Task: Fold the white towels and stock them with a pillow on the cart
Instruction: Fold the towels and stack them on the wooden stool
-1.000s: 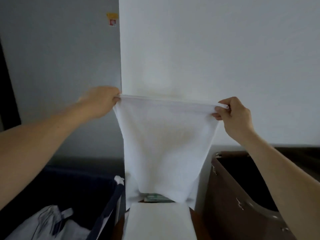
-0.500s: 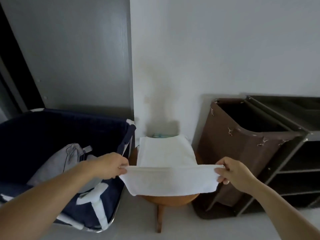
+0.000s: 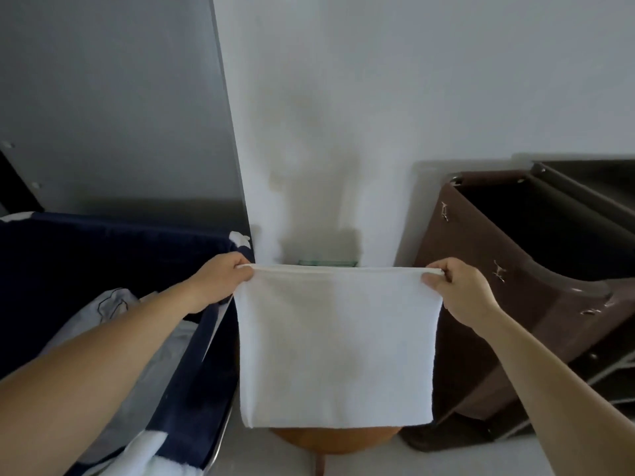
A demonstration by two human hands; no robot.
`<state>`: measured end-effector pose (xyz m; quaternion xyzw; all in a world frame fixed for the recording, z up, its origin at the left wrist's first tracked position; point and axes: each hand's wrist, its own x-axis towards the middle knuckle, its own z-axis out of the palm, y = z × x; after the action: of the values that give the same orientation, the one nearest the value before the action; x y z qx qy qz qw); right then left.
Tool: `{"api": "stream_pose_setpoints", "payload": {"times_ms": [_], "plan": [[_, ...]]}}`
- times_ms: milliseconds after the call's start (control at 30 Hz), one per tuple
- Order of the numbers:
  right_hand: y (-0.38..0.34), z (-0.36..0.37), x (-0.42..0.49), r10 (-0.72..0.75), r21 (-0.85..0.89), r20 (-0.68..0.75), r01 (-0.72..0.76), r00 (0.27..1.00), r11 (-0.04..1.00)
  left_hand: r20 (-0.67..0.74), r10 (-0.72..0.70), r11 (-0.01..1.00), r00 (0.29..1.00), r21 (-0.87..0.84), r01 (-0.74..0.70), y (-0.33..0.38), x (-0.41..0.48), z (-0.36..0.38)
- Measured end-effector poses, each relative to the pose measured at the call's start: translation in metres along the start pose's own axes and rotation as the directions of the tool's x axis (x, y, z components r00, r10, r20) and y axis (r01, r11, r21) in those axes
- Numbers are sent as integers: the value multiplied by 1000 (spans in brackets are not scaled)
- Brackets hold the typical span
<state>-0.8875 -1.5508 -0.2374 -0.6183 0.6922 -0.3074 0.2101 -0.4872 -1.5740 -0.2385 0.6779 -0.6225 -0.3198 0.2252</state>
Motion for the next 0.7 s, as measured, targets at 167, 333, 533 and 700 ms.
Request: {"api": "stream_pose_setpoints", "payload": {"times_ms": [167,333,533,700], "plan": [[25,51,122,72,12,58,-72,996,997,-121,-147,979,982,-162,127,-9,110,38],[61,127,214,214,37,87,-217,973,975,-165,-273,959,948,-119,256,-48,211,97],[117,212,251,365,-28,62,-364,929,931,-90,-378,925,921,-7,379,-124,279,177],[132,246,237,460,-79,-50,-462,887,883,-249,-301,950,921,2,311,-136,272,209]]}}
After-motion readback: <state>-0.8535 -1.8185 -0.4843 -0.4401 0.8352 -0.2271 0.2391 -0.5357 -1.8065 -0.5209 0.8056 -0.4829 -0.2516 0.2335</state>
